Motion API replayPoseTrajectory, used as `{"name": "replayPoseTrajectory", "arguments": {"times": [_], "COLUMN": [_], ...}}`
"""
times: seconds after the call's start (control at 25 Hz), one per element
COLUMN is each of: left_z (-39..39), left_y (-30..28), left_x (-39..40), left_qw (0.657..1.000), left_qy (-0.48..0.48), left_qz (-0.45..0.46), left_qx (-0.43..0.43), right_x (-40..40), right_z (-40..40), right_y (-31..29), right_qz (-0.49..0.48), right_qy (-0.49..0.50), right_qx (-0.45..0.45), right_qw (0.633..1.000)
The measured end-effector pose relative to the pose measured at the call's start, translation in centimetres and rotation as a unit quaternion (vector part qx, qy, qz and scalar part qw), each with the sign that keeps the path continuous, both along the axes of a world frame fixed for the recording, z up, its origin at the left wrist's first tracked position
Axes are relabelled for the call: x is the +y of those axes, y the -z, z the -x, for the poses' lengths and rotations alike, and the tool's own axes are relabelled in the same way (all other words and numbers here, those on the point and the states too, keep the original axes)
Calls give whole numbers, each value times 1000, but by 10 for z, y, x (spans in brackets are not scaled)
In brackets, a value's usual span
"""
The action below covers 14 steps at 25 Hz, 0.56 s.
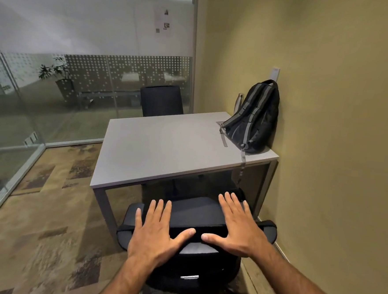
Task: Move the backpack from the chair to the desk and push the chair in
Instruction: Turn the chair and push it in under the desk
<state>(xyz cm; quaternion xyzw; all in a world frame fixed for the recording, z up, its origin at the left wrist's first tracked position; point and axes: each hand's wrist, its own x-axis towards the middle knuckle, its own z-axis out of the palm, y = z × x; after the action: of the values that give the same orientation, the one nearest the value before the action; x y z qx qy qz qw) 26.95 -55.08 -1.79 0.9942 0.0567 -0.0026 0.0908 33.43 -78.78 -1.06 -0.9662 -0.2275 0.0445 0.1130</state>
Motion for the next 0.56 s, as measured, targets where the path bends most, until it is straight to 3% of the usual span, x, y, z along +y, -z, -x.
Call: {"name": "replayPoseTrajectory", "arguments": {"times": [0.56], "left_z": [-93], "left_y": [0], "left_x": [-85], "left_qw": [998], "left_qy": [-55], "left_qz": [7], "left_qx": [17], "right_x": [-74], "right_z": [-127], "right_y": [1], "right_qz": [34], "right_qy": [-21], "right_qx": [-24], "right_qw": [999]}}
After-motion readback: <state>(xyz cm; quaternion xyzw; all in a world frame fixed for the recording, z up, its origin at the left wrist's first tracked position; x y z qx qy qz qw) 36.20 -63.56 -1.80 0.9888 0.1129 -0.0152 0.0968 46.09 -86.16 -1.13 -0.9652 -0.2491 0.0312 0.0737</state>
